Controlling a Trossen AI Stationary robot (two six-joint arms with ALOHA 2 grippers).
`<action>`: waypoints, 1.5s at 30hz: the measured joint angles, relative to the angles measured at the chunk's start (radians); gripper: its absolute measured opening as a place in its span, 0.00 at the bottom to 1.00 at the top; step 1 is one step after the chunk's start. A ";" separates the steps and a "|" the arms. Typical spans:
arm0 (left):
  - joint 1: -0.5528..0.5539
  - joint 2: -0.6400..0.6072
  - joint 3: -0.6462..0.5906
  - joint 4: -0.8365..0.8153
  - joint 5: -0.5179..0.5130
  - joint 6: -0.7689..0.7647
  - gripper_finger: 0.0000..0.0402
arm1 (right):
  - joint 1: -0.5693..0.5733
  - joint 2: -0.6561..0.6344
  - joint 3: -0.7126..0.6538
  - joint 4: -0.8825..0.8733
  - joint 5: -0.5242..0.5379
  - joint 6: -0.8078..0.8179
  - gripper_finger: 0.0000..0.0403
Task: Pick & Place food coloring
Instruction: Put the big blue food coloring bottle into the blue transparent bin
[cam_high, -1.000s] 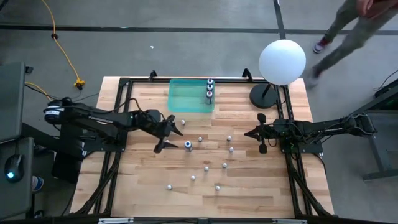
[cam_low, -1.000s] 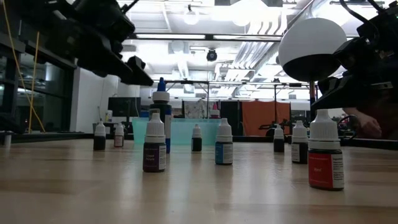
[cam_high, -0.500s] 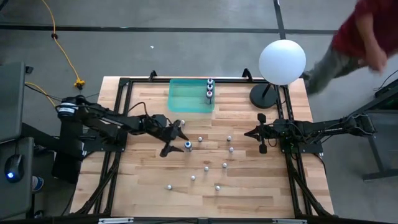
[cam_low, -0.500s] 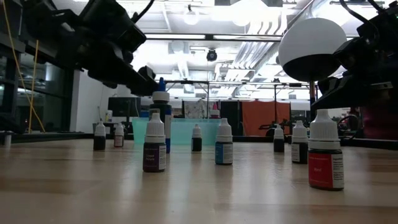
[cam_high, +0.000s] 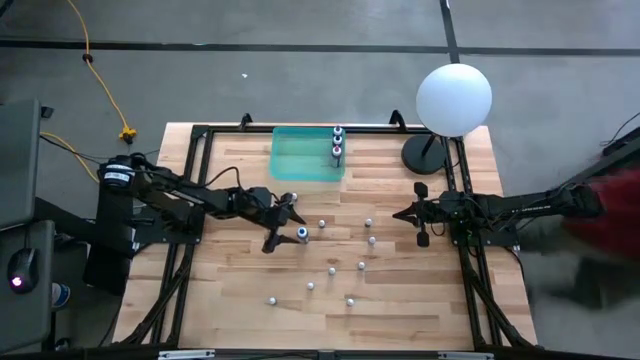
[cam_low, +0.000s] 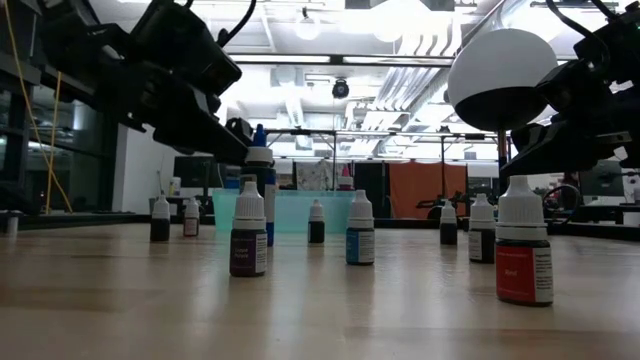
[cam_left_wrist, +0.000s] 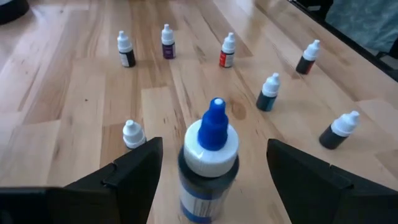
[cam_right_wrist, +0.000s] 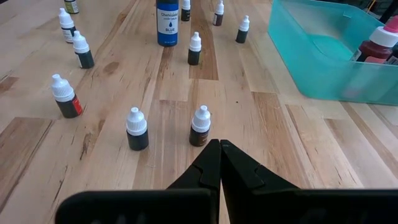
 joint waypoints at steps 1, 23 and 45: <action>0.000 0.000 0.000 0.003 -0.001 0.000 0.70 | 0.000 0.000 0.000 0.000 0.000 0.000 0.00; 0.000 0.049 0.007 0.065 -0.009 -0.053 0.53 | 0.000 0.000 0.000 0.000 0.000 0.000 0.00; 0.000 0.054 0.032 0.015 -0.016 -0.061 0.53 | 0.000 0.000 0.000 0.000 0.000 0.000 0.00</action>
